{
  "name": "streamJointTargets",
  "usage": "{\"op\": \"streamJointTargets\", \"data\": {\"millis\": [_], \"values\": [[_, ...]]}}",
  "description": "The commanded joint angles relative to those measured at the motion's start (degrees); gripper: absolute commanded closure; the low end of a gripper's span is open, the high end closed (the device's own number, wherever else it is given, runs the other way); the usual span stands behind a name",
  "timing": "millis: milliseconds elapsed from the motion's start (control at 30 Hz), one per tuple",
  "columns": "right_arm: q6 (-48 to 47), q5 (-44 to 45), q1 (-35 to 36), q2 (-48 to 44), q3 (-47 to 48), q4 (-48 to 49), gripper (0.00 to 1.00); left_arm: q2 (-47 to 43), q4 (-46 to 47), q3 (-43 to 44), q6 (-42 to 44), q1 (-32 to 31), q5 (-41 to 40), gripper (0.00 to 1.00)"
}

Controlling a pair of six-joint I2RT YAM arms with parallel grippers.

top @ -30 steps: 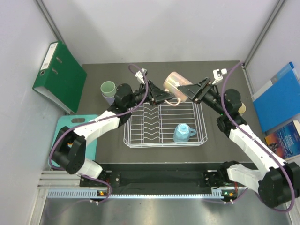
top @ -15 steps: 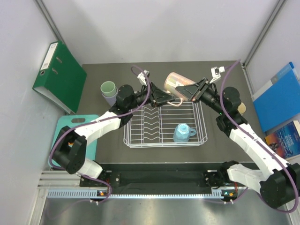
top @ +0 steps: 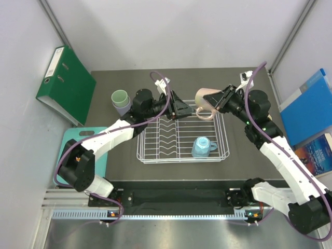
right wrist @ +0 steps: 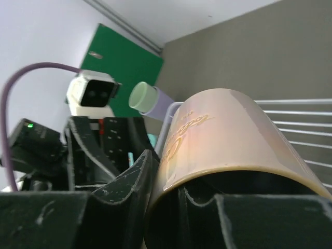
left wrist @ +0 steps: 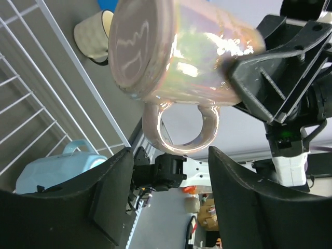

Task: Unload the cups from the dish rack

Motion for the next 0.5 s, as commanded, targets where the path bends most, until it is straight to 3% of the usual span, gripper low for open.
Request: {"op": "streamJointTargets", "data": {"millis": [0,267,467], "values": [[-6.1,7.5,-0.1,-3.3,7.7,-2.4,1.00,-0.3,-4.2,3.3,5.1,0.9,-1.4,0.34],[-17.4,31.0,-0.2,4.6,25.2,-31.3,1.00,-0.4,-14.8,3.6,6.3,1.7,-6.5,0.33],[-24.5,45.6,-1.3,14.4,33.9,-39.0,1.00,-1.5,-25.2,5.7,10.0,1.6,-13.0,0.35]]}}
